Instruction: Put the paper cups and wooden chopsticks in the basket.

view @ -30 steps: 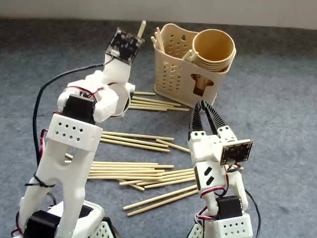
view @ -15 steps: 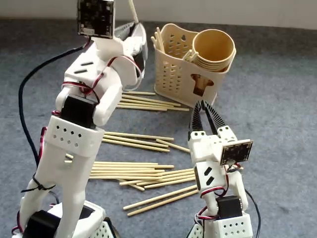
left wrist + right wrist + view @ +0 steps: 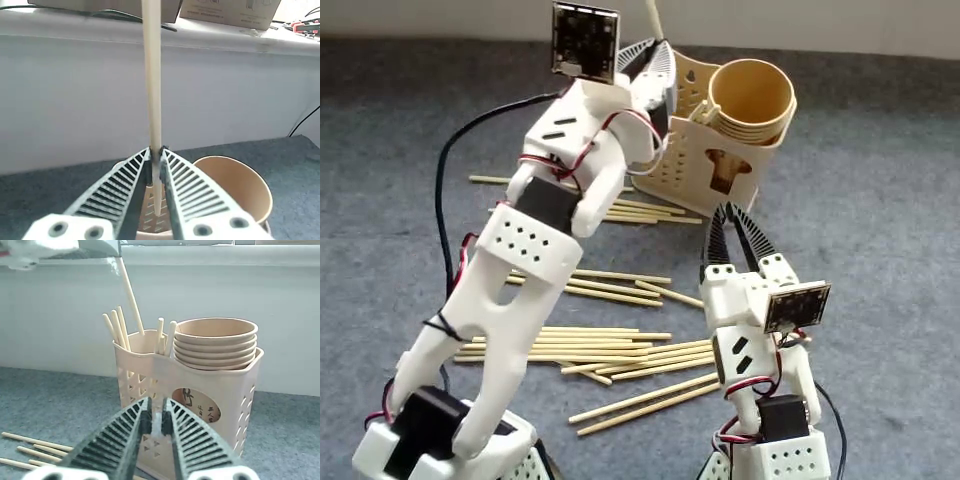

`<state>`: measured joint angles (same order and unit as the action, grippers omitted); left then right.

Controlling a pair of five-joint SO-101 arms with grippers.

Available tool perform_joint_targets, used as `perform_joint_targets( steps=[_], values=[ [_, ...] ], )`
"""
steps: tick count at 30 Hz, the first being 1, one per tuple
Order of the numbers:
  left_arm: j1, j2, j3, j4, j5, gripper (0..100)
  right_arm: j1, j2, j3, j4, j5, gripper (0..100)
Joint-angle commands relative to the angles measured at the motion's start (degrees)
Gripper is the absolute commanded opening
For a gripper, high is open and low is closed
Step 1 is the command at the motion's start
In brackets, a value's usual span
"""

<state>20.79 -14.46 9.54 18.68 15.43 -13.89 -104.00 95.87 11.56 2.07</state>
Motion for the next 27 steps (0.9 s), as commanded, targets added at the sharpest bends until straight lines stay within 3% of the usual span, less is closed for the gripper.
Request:
perform_joint_targets(
  steps=[1, 9, 12, 18, 22, 27],
  values=[
    [1.3, 2.0, -0.5, -2.8, 0.8, 0, 0.6, -0.7, 5.1, -0.2, 1.4, 4.8],
    [1.2, 6.2, -0.4, -2.4, -1.2, 4, 0.3, -0.7, 5.0, -0.2, 4.2, 4.8],
    [1.2, 6.2, -0.9, 1.5, -4.0, 11, 0.3, -0.7, 5.0, -0.2, 4.2, 4.8],
    [1.7, 5.9, -1.9, 7.3, -4.1, 11, 0.3, -0.7, 5.1, -0.2, 4.3, 4.8],
    [2.1, 5.9, -5.4, 15.6, -7.7, 11, 0.3, -0.7, 5.1, -0.2, 4.3, 4.8],
    [1.8, 5.9, -10.9, 32.4, -11.6, 11, 0.4, -0.7, 5.1, -0.2, 4.3, 4.8]
  ],
)
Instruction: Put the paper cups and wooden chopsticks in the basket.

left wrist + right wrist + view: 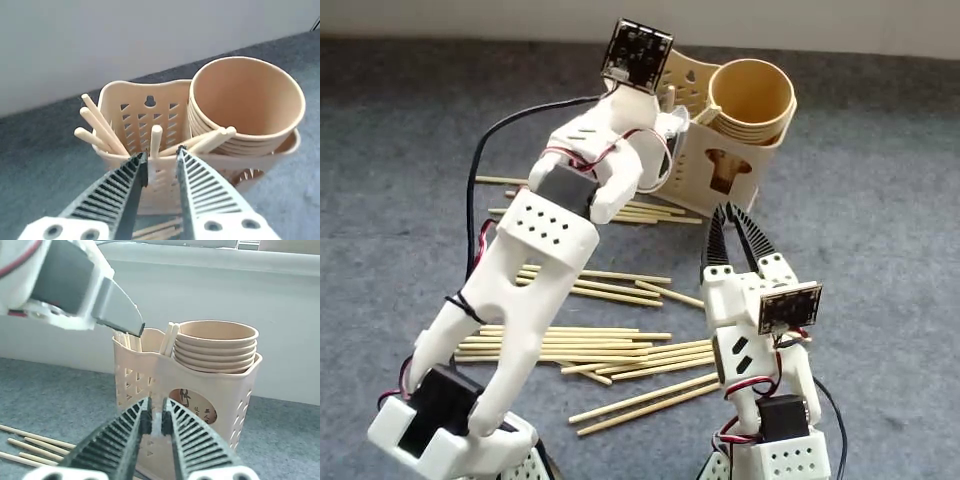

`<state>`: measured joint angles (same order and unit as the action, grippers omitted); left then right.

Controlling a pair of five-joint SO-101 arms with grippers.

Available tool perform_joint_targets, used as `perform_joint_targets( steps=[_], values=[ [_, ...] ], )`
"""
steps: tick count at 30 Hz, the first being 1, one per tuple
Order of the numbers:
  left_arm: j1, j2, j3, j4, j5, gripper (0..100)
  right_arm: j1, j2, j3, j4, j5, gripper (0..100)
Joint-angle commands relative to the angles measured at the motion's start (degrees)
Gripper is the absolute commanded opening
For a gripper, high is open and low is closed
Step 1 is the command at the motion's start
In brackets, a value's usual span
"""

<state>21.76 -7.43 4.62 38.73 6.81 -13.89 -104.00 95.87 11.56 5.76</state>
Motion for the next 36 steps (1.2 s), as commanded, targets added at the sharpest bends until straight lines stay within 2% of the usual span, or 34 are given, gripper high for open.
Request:
perform_joint_targets(
  steps=[1, 7, 11, 18, 20, 25, 31, 36],
  values=[
    [0.7, -1.1, -6.4, 15.6, -3.9, 11, 0.4, -0.7, 5.1, -0.2, 0.6, 4.8],
    [-0.7, -4.4, -5.9, 31.8, -10.7, 11, 0.4, -0.7, 5.1, -0.2, 0.6, 4.8],
    [-0.7, -11.7, -1.9, 37.9, -12.1, 11, 0.5, -0.7, 5.0, -0.2, 0.6, 4.8],
    [-0.7, -25.1, 13.3, 38.1, -12.2, 11, 0.6, -0.7, 5.0, -0.2, 0.5, 4.8],
    [-0.7, -27.1, 17.6, 38.1, -15.1, 11, 0.8, -0.7, 4.8, -0.2, 0.5, 4.8],
    [-0.7, -27.8, 26.4, 38.2, -20.6, 12, 4.7, -0.7, 4.7, -0.3, 0.3, 4.8],
    [0.2, -28.2, 35.5, 38.5, -29.6, 14, 5.1, -0.7, 4.7, -0.3, 0.3, 4.8],
    [0.3, -27.7, 42.1, 37.9, -30.9, 15, 5.1, -0.7, 4.8, -0.3, 0.3, 4.8]
  ],
)
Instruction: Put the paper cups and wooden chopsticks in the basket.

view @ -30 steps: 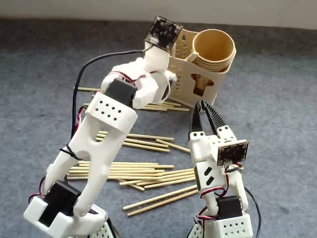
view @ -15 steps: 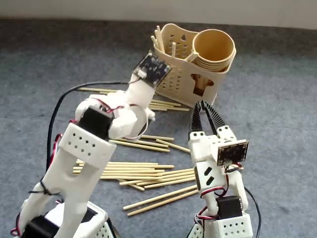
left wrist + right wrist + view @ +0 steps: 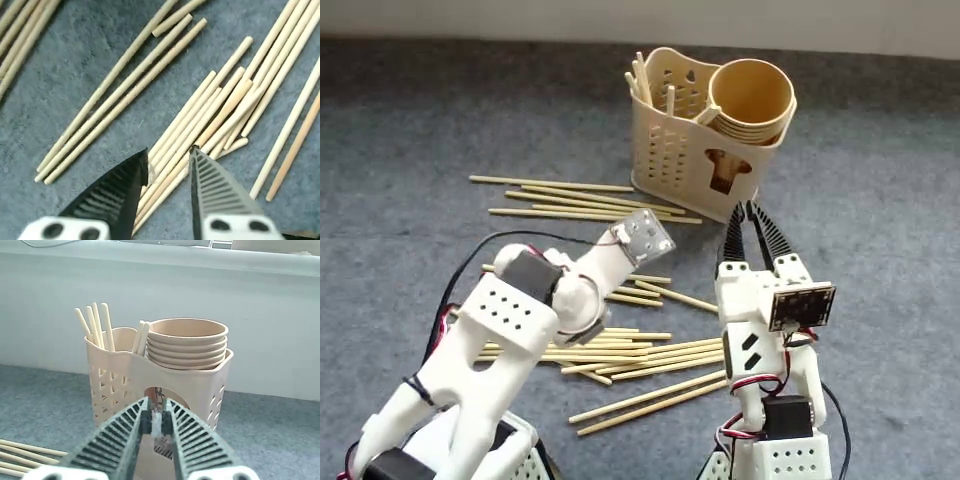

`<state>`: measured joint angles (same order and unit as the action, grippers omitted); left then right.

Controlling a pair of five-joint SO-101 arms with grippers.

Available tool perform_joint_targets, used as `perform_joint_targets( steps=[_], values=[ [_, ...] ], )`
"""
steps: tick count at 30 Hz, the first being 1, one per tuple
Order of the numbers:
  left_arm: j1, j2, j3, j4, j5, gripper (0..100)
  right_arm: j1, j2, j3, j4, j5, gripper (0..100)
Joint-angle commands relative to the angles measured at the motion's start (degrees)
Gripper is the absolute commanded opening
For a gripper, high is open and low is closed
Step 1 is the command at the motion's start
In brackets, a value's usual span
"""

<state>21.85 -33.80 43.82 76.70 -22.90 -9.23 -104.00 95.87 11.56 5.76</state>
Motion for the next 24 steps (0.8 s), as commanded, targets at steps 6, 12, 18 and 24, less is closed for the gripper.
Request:
perform_joint_targets(
  steps=[6, 12, 18, 24],
  values=[
    [0.2, -1.4, 7.2, -0.7, -3.8, 15, 0.3, -0.7, 4.8, -0.3, 0.3, 4.8],
    [0.0, -1.3, 10.7, -0.8, -6.8, 15, 0.3, -0.7, 4.8, -0.3, 0.3, 4.8],
    [0.0, -1.3, 12.7, -1.4, -6.9, 15, 0.3, -0.7, 4.8, -0.3, 0.3, 4.8],
    [0.0, -1.3, 17.1, -9.0, -6.9, 13, 0.3, -0.7, 4.8, -0.3, 0.3, 4.8]
  ],
)
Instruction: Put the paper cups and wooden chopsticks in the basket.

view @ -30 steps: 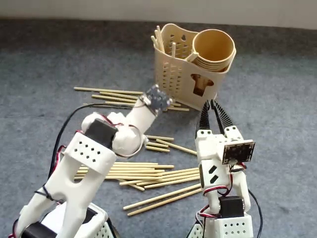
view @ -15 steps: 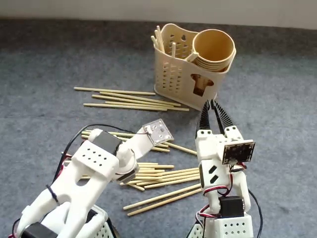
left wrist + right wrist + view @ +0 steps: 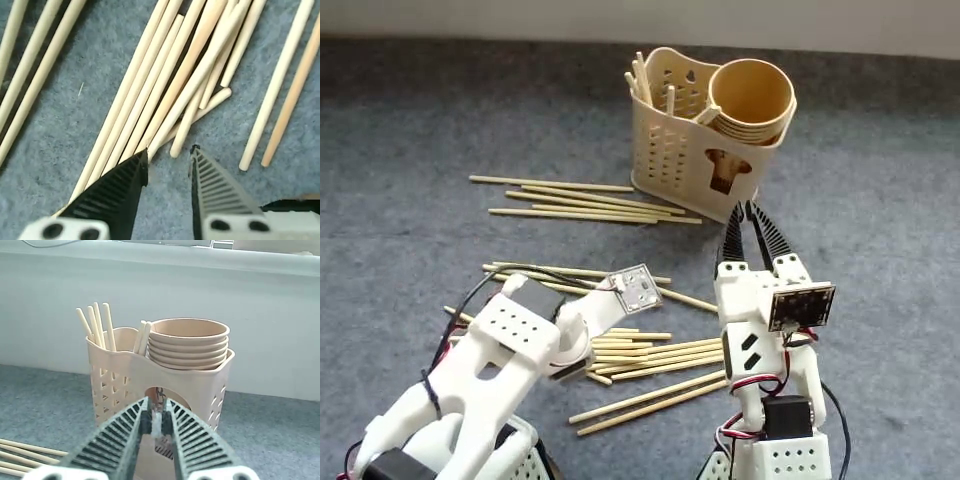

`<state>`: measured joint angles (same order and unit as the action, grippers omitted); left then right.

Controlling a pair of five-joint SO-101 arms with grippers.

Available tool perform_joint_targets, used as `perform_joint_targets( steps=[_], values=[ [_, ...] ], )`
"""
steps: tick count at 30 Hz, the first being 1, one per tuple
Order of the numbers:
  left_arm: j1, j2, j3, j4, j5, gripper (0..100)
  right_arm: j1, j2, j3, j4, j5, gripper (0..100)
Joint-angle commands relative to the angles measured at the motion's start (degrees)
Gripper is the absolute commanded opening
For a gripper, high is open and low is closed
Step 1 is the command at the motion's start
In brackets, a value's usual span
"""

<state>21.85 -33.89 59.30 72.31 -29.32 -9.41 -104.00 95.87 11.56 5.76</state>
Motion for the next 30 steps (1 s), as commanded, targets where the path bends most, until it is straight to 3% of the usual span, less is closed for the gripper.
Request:
perform_joint_targets(
  steps=[1, 8, 21, 30],
  values=[
    [0.0, -1.1, 2.2, -5.4, -0.4, 13, 0.5, -0.7, 4.8, -0.3, 0.3, 4.8],
    [0.0, -1.1, 6.0, -9.3, -0.4, 12, 0.5, -0.7, 4.8, -0.3, 0.3, 4.8],
    [0.1, -1.7, 5.8, -8.9, -0.1, 9, 0.5, -0.7, 4.8, -0.3, 0.4, 4.8],
    [-0.1, -1.7, -1.5, 0.9, -0.1, 9, 0.5, -0.7, 4.8, -0.3, 0.4, 4.8]
  ],
)
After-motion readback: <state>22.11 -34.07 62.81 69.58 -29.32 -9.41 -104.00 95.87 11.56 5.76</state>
